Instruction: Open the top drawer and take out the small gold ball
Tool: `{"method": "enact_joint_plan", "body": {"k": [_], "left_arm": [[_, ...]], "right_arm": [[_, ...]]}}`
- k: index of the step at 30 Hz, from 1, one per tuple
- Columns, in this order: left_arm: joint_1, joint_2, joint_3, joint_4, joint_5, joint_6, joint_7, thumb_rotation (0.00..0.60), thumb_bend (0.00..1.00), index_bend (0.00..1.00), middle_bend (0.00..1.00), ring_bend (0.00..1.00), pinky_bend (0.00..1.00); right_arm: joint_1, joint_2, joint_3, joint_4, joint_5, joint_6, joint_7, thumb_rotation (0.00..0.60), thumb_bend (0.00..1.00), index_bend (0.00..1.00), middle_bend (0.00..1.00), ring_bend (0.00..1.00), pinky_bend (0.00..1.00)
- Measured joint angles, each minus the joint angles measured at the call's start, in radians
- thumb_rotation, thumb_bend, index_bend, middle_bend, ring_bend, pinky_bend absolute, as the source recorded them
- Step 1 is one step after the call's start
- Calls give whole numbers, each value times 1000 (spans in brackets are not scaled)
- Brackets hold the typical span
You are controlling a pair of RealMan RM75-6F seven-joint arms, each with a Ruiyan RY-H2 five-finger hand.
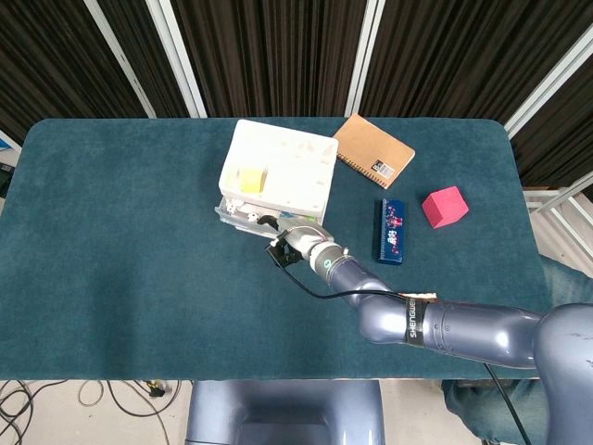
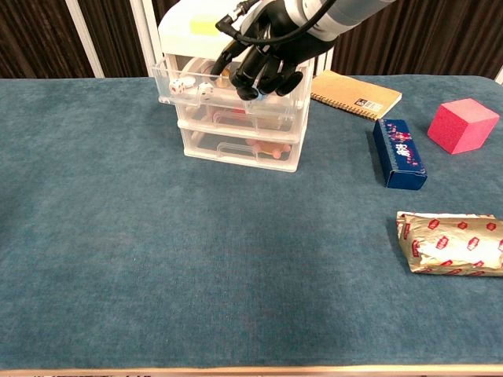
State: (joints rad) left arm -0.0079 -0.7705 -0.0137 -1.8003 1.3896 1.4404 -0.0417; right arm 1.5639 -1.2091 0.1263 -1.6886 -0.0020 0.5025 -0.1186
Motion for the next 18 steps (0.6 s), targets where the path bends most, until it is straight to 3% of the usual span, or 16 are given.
{"method": "enact_joint_plan", "body": {"k": [18], "left_arm": [[0, 2, 1, -2, -1, -2, -1, 600, 232, 129, 0, 0, 0]], "right_arm": [[2, 28, -2, 22, -42, -115, 83, 600, 742, 143, 748, 878, 931]]}}
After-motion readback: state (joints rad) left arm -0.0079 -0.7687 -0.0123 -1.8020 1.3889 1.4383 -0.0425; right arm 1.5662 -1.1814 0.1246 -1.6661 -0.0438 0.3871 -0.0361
